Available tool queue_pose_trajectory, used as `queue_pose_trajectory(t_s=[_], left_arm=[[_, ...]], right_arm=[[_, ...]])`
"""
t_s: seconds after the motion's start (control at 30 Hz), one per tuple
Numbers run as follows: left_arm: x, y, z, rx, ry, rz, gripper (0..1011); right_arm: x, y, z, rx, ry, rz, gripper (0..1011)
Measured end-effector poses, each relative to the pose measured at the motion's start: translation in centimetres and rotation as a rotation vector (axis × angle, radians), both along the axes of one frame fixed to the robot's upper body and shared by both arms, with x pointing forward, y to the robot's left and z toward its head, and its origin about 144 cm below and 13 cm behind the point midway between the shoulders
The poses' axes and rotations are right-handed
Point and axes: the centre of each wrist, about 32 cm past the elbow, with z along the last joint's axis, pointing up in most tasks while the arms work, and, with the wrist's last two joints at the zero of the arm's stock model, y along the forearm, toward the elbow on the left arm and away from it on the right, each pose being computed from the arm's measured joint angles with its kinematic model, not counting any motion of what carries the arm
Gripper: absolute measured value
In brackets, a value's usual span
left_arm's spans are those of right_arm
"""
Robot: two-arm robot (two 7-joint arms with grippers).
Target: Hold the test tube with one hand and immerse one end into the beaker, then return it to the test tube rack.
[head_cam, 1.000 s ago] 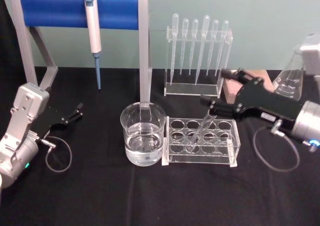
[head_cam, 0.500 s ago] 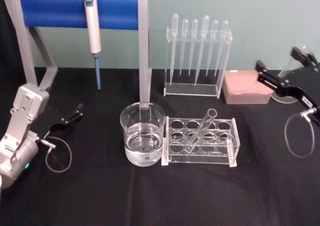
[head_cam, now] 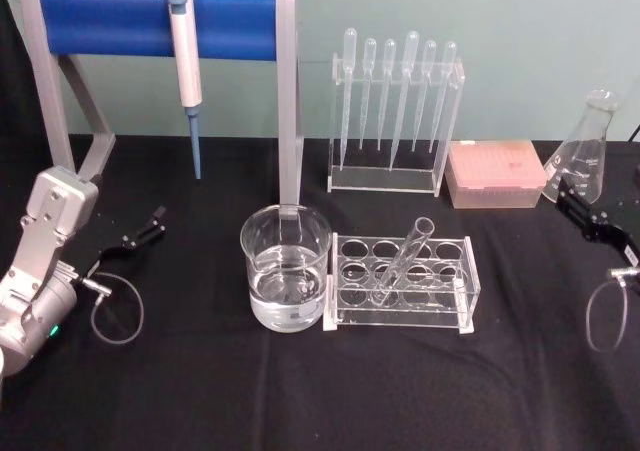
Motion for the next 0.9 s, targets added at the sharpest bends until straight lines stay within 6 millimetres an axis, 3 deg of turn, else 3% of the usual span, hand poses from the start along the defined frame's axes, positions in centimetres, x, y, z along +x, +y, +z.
queue_pose_trajectory(t_s=[0.5,0.9], left_arm=[[0.0,0.0,0.0,0.0,0.0,0.0,1000],[0.0,0.0,0.0,0.0,0.0,0.0,1000]], right_arm=[[-0.1,-0.4,-1.7,0.008,0.043,0.043,1002],[0.0,-0.3,-1.6,0.009,0.04,0.039,1002]])
